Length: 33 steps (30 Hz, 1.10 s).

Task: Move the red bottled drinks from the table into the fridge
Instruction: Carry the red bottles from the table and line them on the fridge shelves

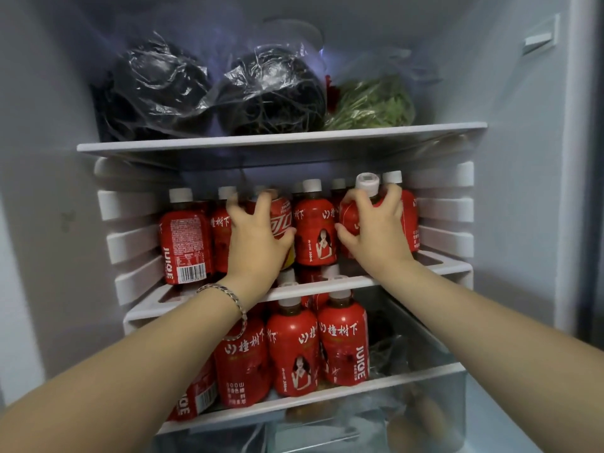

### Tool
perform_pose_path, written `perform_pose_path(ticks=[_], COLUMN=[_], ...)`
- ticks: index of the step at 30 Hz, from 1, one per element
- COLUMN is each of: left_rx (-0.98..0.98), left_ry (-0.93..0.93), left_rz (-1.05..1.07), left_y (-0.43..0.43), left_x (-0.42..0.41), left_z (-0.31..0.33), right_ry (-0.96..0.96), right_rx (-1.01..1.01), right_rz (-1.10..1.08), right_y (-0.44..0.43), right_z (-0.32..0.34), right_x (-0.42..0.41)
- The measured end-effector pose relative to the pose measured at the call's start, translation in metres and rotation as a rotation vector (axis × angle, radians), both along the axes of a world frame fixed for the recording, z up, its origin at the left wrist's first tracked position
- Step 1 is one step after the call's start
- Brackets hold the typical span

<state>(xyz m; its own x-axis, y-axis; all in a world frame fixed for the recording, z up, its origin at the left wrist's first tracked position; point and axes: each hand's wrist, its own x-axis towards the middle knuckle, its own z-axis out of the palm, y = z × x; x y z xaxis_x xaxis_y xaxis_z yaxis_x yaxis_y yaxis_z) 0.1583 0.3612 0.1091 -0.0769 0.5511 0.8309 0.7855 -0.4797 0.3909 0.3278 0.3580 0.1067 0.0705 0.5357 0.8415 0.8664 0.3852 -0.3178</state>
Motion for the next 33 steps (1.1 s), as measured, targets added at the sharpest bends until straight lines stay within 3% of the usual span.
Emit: perform_pose_path(ticks=[6, 9, 12, 15, 22, 26, 29, 31, 33], left_rx=[0.188, 0.409, 0.454, 0.383, 0.204, 0.177, 0.153, 0.134, 0.116], left_ry=[-0.097, -0.131, -0.208, -0.184, -0.166, -0.156, -0.165, -0.167, -0.162], left_rz=[-0.160, -0.207, -0.310, -0.427, -0.487, -0.448, -0.428, -0.419, -0.416], left_y=[-0.020, -0.042, -0.074, -0.095, -0.101, -0.097, -0.095, -0.095, -0.096], left_x=[-0.005, 0.000, 0.013, 0.027, 0.034, 0.027, 0.024, 0.022, 0.020], left_z=[-0.005, -0.006, -0.017, -0.039, -0.067, -0.076, -0.084, -0.088, -0.091], right_ry=[0.309, 0.395, 0.360, 0.352, 0.363, 0.425, 0.352, 0.305, 0.201], right_rx=[0.550, 0.694, 0.743, 0.629, 0.007, -0.145, -0.232, -0.360, -0.570], right_rz=[0.064, 0.106, 0.068, 0.057, 0.080, 0.101, 0.096, 0.003, -0.222], right_y=[-0.035, -0.066, -0.087, -0.091, -0.070, -0.059, -0.043, -0.031, -0.020], right_z=[-0.023, -0.036, -0.067, -0.100, -0.137, -0.135, -0.135, -0.138, -0.142], right_x=[0.000, -0.001, 0.003, 0.013, 0.024, 0.026, 0.027, 0.026, 0.029])
